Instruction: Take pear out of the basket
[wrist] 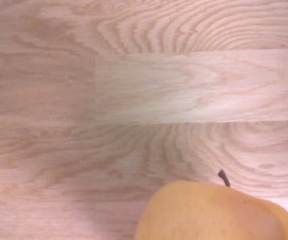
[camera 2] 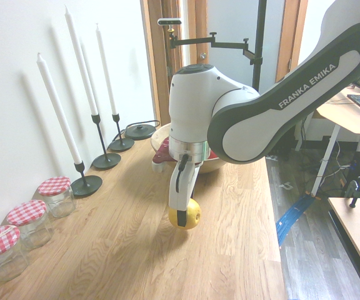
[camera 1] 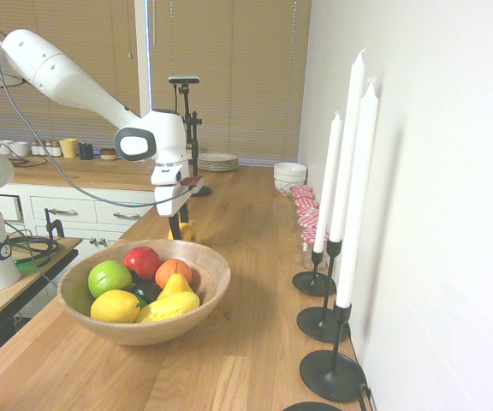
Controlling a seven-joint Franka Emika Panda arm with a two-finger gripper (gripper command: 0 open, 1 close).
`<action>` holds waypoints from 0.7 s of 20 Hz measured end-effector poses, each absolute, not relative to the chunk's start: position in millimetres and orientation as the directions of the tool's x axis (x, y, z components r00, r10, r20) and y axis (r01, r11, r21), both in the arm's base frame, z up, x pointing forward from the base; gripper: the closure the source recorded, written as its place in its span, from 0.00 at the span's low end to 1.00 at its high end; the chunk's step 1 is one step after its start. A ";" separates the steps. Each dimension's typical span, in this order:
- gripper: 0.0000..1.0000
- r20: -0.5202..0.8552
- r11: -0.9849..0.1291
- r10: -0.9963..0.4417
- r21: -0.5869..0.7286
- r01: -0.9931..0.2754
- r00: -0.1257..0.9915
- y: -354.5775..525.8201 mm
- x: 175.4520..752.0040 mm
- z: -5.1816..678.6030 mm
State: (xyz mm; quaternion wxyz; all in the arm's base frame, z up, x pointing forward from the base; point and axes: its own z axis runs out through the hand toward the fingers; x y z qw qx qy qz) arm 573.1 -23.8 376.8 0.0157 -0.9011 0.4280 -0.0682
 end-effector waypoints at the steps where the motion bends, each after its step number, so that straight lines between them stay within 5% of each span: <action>1: 0.00 0.109 -0.633 -0.774 -0.087 -0.769 0.624 -23.8 573.1 376.8; 14: 0.00 0.110 -0.629 -0.776 -0.086 -0.772 0.620 -26.6 572.9 377.1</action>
